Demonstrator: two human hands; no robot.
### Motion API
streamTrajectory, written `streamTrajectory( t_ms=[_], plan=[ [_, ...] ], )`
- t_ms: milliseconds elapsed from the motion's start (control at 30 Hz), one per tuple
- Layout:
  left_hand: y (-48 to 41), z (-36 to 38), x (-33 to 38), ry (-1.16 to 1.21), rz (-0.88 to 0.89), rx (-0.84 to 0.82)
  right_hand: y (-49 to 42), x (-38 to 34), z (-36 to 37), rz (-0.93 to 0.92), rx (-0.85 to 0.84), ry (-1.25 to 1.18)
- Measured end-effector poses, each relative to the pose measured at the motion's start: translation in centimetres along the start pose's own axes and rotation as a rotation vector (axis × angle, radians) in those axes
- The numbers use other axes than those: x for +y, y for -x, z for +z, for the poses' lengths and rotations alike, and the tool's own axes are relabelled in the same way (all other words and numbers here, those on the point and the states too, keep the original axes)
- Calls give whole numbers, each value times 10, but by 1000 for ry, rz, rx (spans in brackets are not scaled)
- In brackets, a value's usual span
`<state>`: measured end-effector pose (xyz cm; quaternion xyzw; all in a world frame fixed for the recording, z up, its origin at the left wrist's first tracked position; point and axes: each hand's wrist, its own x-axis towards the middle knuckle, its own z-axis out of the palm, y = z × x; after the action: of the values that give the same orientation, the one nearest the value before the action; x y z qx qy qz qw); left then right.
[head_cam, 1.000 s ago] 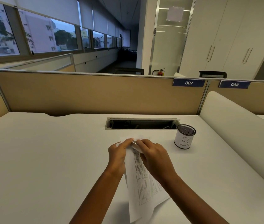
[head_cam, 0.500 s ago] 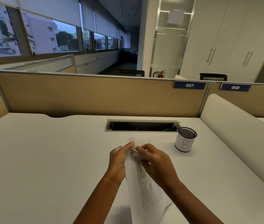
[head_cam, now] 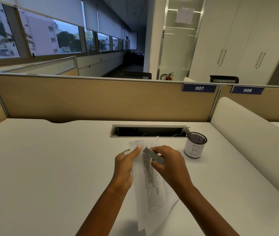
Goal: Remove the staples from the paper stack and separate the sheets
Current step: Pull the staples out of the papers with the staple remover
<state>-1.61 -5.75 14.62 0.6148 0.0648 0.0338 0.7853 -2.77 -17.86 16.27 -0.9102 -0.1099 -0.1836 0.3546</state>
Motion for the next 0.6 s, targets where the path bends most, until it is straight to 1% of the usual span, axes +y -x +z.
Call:
streamTrajectory(
  t_ms=[233, 400, 500, 600],
  plan=[
    [2, 1, -3, -14, 12, 37, 3, -4, 4, -69, 19, 116],
    [0, 0, -2, -117, 63, 77, 4, -11, 4, -111, 2, 192],
    [-1, 0, 4, -152, 51, 53, 5, -15, 2, -147, -34, 272],
    [-4, 1, 11, -204, 41, 19, 6, -22, -2, -233, -19, 335]
  ],
)
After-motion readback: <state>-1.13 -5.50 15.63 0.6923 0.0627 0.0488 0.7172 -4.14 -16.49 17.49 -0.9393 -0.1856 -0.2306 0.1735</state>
